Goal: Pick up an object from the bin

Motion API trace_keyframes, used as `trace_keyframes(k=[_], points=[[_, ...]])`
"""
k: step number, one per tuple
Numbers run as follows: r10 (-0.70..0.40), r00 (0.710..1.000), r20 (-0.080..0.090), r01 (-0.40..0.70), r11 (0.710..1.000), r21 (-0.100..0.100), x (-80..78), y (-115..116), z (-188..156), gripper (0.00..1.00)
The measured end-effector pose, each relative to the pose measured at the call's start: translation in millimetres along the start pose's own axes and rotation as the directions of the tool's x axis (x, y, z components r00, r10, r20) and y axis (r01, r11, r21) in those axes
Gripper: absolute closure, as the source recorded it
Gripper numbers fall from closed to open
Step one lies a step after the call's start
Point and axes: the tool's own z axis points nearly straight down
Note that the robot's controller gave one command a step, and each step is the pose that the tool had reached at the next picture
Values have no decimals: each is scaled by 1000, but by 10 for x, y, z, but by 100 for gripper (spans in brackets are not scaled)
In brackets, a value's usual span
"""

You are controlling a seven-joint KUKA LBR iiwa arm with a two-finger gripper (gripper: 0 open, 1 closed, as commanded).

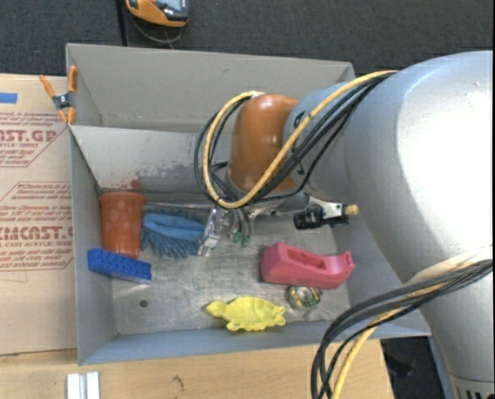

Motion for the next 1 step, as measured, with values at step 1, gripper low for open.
trace_keyframes(k=[1], points=[[0, 1000, 0, 0, 1000, 0, -1, 0, 0, 100]])
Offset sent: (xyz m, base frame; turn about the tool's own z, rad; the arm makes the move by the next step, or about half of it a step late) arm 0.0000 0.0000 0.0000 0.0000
